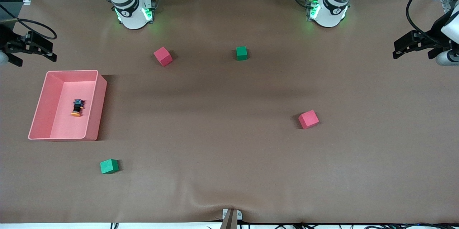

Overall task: Place and upright button with both arms
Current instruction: 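Reach the right gripper into the pink tray toward the yellow button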

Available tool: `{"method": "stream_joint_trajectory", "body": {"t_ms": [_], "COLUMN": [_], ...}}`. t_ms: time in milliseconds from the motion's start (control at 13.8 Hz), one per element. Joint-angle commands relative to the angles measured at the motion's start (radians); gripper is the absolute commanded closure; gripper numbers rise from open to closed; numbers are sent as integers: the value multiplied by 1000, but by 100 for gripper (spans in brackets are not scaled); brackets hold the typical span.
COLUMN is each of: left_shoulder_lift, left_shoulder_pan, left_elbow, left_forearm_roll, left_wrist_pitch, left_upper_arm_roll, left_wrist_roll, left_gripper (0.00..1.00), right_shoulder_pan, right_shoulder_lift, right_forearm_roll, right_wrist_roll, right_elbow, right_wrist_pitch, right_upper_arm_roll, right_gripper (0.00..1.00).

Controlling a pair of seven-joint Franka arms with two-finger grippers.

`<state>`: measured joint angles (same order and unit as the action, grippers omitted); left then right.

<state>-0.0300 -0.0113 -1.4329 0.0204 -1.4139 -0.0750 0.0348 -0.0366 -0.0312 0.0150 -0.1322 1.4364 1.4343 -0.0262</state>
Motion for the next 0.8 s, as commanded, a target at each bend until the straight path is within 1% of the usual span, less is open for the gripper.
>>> {"method": "stream_joint_trajectory", "body": {"t_ms": [0,145,217,506,578,723], "left_shoulder_lift": [-4,-10,-10,-19,-21,-22], "left_shoulder_pan": [-9,1,-2,-7,0,2], "left_elbow": [8,6,8,0,0,0], "left_forearm_roll": [-16,-20,-14,-4,-5,-5], "left_wrist_pitch": [-16,-19,-19,-36,-42,-43], "left_upper_arm_roll": [-8,-8,-8,-8,-8,-8], "left_wrist_roll": [6,13,11,4,-3,-6], "left_gripper": [0,0,0,0,0,0], "right_shoulder_pan": [-29,-58,-87,-146,-160,-190], "right_shoulder_lift": [-59,-131,-144,-269,-294,-295], "right_forearm_roll": [-20,-27,-21,-30,-35,-37], "right_wrist_roll": [-14,-17,-18,-17,-17,-32], "right_elbow": [-24,-25,-21,-2,21,132], "right_wrist_pitch": [4,61,92,132,164,283], "right_upper_arm_roll": [3,6,8,9,11,11], "right_gripper": [0,0,0,0,0,0]}}
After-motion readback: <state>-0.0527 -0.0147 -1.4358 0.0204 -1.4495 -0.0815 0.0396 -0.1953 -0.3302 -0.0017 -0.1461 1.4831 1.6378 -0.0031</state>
